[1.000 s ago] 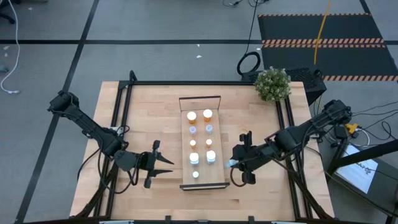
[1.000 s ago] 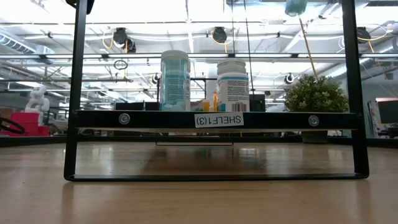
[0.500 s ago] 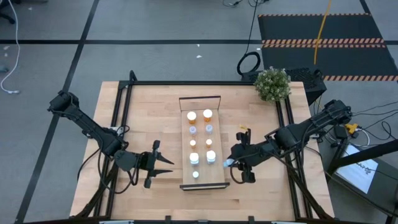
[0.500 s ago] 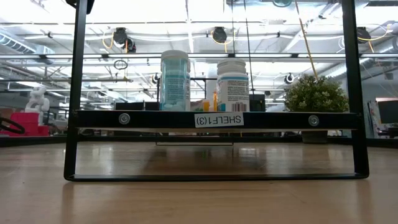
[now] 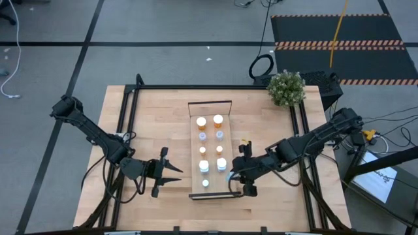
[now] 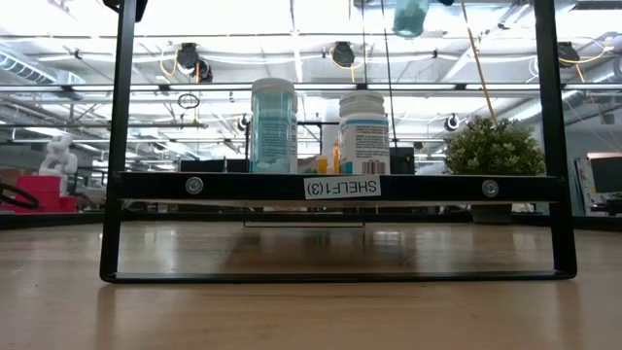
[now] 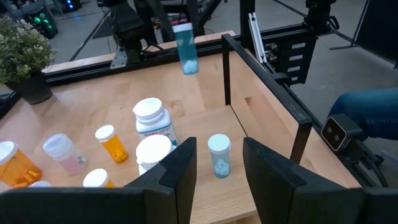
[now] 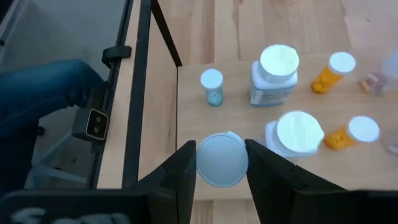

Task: Pick and place medicine bottles onto shelf by color
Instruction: Put the blue medicine bottle on the shelf

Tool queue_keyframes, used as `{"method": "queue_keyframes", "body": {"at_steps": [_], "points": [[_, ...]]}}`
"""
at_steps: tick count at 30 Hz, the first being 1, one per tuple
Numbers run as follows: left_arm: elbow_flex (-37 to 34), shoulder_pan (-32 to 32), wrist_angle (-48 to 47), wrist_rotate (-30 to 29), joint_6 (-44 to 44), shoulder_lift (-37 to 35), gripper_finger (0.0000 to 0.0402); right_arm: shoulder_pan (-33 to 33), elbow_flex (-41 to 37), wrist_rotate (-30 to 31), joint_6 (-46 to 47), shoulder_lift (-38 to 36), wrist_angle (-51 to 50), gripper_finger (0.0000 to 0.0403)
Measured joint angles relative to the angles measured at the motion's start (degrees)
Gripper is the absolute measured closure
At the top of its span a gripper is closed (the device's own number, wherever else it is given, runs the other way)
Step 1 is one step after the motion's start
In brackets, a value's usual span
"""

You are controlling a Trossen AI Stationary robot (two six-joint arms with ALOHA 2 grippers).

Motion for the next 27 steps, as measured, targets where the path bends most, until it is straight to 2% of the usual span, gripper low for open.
{"method": "queue_keyframes", "body": {"at_steps": [15,20,27], "points": [[0.0,0.0,0.0,0.0,0.0,0.0,0.0268,-1.3,0.0,-0.1,-0.5,4.8,3.3,0.0284],[0.0,0.0,0.0,0.0,0.0,0.0,0.0268,-1.9,0.0,-1.9,-0.9,6.5,3.6,0.0284],[0.0,0.0,0.0,0.0,-0.1,0.0,0.0268,-3.2,0.0,-4.6,-7.6,8.1,3.2,0.0284]]}}
